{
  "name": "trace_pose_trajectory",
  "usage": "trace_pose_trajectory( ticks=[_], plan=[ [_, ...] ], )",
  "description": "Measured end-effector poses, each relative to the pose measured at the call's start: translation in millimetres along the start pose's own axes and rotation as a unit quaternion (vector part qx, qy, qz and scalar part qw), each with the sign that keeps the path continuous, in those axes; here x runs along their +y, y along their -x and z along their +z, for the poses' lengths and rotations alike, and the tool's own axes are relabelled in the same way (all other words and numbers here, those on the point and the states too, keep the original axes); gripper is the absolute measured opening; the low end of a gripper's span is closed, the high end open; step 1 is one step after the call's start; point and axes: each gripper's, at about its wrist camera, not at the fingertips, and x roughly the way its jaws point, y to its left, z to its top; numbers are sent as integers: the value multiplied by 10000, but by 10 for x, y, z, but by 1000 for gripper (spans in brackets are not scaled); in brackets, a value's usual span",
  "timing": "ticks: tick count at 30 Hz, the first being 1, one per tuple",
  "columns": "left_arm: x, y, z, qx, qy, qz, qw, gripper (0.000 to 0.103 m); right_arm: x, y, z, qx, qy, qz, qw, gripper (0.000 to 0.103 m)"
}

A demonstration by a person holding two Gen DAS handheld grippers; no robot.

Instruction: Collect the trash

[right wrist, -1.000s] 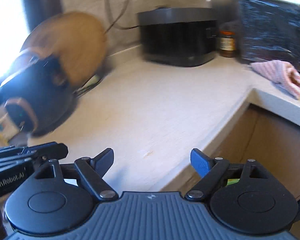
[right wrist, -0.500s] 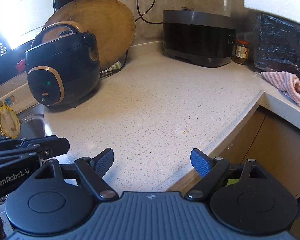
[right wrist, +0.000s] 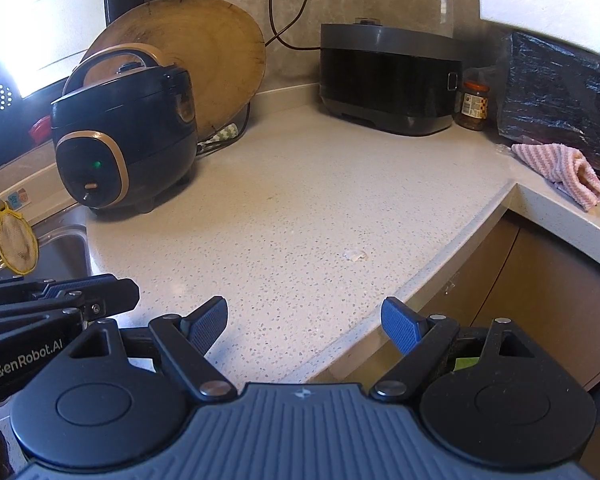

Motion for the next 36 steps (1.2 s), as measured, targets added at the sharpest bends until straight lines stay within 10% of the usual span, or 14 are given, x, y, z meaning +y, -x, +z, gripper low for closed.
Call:
trace_pose_trajectory(
  ticks=[36],
  plan=[
    [-18,-51,-3,40,42,-25,10000,16,-23,-92,17,101,-10,25,9999,85]
  ],
)
